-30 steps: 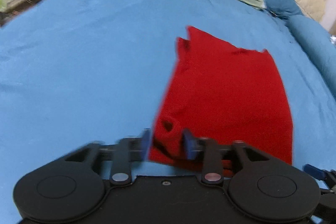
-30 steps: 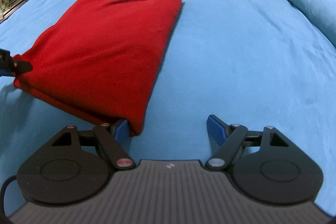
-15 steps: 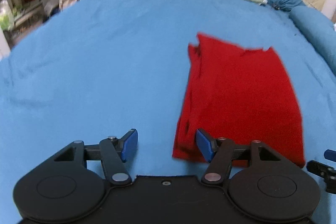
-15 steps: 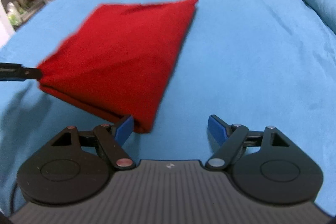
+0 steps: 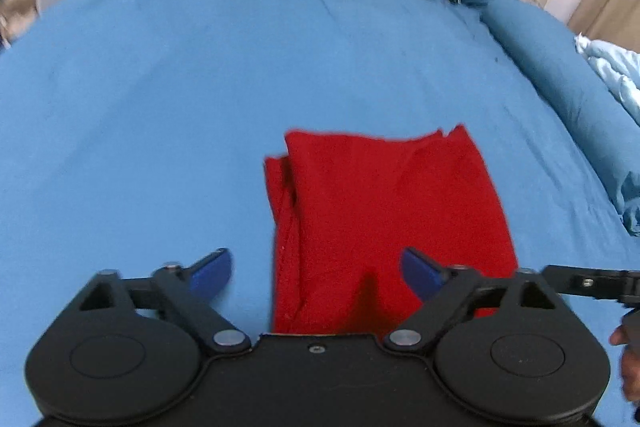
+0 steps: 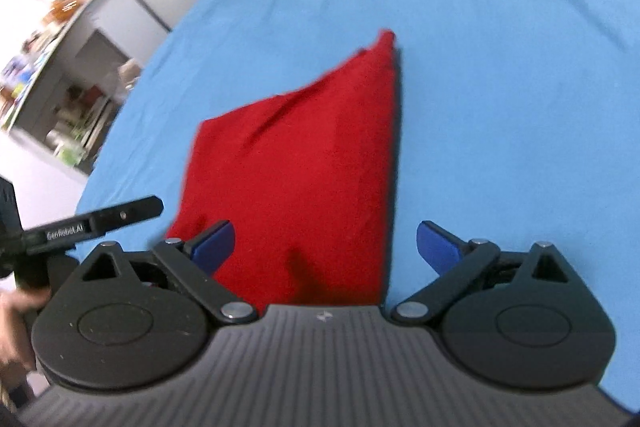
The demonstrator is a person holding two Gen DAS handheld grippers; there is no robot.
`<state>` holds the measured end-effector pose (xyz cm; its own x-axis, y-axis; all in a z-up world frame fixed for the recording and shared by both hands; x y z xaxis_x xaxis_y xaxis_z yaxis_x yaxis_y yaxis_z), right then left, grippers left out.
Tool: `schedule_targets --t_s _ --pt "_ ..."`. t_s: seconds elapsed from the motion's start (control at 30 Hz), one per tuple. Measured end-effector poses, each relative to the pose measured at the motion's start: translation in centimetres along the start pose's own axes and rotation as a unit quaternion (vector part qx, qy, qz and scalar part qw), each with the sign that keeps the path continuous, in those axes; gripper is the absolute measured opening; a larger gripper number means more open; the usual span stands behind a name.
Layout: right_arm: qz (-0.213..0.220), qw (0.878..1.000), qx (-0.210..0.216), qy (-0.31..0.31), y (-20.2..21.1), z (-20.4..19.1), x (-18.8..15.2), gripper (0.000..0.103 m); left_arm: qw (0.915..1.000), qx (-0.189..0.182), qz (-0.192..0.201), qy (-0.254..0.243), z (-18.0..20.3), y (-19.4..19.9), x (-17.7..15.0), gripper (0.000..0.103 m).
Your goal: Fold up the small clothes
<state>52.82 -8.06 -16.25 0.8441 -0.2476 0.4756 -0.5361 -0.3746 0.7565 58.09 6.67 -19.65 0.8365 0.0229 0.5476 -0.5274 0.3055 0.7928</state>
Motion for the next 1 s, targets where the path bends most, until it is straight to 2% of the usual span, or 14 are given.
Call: schedule_targets --t_s 0.1,0.17,0.27,0.3,0.33,0.4,0.43,0.47,0.57,0.73,0.87,1.0 --pt "-0.02 0.999 0.0 -0.037 -2.4 1.1 -1.1 0.102 0.9994 -0.015 -0.024 0.019 -0.8 -2.0 -0.4 0.079" --pt "-0.029 0.998 -0.002 -0.051 -3.3 1.5 -1.6 0.091 0.9987 -0.024 -0.036 0.027 -1.0 -2.8 -1.1 0.073" --pt "-0.027 0.998 -0.005 -0.053 -4.0 1.6 -2.2 0.082 0.9974 -0.036 -0.05 0.037 -1.2 -3.7 -1.8 0.072" --pt "-0.026 0.998 -0.003 -0.051 -4.1 1.4 -2.3 0.077 0.9972 -0.038 -0.049 0.041 -1.2 -3.6 -1.8 0.069" --pt "-0.027 0.999 -0.003 -0.047 -4.2 1.2 -2.3 0.074 0.997 -0.042 -0.049 0.043 -1.1 -3.7 -1.7 0.057" --pt "-0.027 0.999 -0.016 -0.027 -4.3 1.1 -2.2 0.059 0.9951 -0.065 -0.056 0.05 -0.3 -3.5 -1.7 0.036" --pt "-0.024 0.999 -0.023 -0.017 -4.0 0.9 -2.1 0.048 0.9955 -0.062 -0.056 0.046 -0.1 -3.3 -1.5 0.031" --pt "-0.02 0.999 -0.028 -0.011 -3.7 0.7 -1.8 0.042 0.9963 -0.056 -0.054 0.035 0.4 -3.0 -1.4 0.026" --pt "-0.003 1.0 -0.026 -0.004 -2.1 -0.1 -1.3 0.037 0.9985 -0.04 -0.037 -0.002 2.1 -1.4 -0.8 0.023" --pt "0.025 0.999 -0.011 0.017 1.9 -1.4 -0.6 0.036 0.9982 -0.052 -0.016 -0.023 5.6 1.9 -0.9 0.022" --pt "0.029 0.999 -0.002 0.026 7.2 -0.9 -1.4 0.036 0.9973 -0.063 -0.011 -0.037 9.8 5.5 -2.7 0.022" --pt "0.019 1.0 -0.005 0.025 12.3 1.5 -4.0 0.036 0.9964 -0.076 -0.014 -0.036 14.2 7.8 -6.5 0.022"
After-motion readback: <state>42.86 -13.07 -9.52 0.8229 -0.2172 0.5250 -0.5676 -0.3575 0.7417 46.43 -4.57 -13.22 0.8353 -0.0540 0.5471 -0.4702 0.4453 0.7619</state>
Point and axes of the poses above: each gripper's, at about its wrist camera, not at the fingertips, and y roughly against the way its jaws point, z to its right, x to its top, the point moved 10 cm from there along -y, roughly the way its jaws point
